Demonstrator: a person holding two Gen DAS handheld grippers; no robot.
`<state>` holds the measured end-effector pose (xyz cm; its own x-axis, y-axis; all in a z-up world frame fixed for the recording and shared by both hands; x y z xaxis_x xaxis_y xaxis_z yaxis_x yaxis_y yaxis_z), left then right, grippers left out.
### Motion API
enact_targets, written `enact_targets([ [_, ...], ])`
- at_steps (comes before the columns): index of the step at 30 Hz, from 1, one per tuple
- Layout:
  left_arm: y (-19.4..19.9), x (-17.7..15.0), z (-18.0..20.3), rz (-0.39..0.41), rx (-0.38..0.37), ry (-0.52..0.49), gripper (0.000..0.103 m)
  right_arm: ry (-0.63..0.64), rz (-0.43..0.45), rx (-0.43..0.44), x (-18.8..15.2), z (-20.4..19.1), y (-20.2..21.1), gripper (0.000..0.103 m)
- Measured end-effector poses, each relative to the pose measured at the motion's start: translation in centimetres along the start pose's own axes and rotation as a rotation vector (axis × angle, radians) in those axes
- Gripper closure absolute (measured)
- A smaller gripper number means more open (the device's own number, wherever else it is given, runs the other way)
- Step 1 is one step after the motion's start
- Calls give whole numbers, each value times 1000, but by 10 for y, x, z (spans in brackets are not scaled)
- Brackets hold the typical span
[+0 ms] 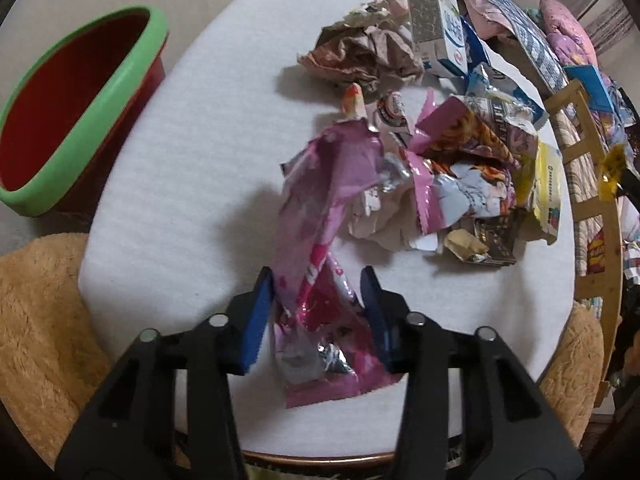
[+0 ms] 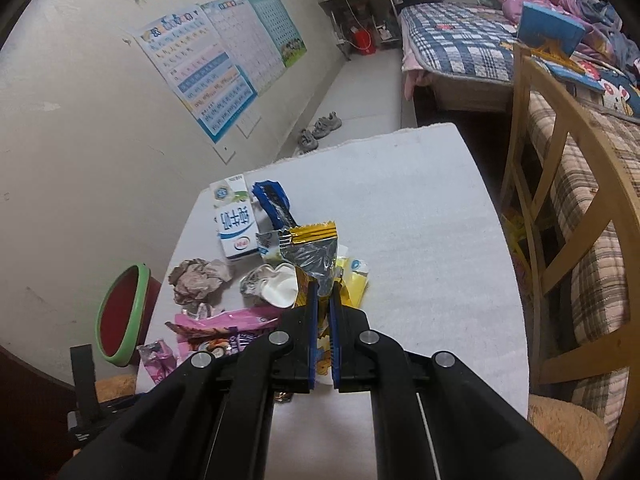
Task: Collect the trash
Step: 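Grasp the pink wrapper with the left tool while the right grasps the gold wrapper, then carry both wrappers over the red bin and open both tools to drop them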
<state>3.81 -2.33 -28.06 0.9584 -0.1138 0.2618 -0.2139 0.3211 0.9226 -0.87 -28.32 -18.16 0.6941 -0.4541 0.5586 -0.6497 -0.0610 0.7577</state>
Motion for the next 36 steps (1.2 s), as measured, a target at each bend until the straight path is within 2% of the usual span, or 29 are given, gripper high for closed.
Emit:
enact_targets([
  [1, 2, -1, -1, 1, -1, 2, 78, 1, 2, 5, -1, -2, 2, 98],
  [4, 17, 0, -7, 48, -10, 23, 84, 3, -4, 21, -3, -9, 5, 98],
  [15, 135, 39, -8, 397, 40, 5, 86, 58, 32, 111, -1, -71, 31, 98],
  [18, 159, 47, -10, 459, 56, -1, 86, 81, 46, 114, 0, -87, 36, 98],
  [27, 209, 51, -28, 587, 152, -19, 86, 172, 60, 141, 0, -142, 38, 98],
  [36, 228, 48, -60, 628, 205, 18, 86, 265, 47, 208, -4, -200, 34, 98],
])
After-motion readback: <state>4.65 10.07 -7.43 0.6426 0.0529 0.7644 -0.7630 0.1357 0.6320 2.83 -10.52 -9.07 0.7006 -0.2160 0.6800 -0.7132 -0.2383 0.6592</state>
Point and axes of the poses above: each gripper's, at about its wrist camera, not at the fingertips, and y roughly against the way its jaws point, z to its right, x to its top, the point moved 6 cm from there along -y, roughly the way its jaws point, and after that the axes turned 6 degrees about -x, right-handed, at the moved point
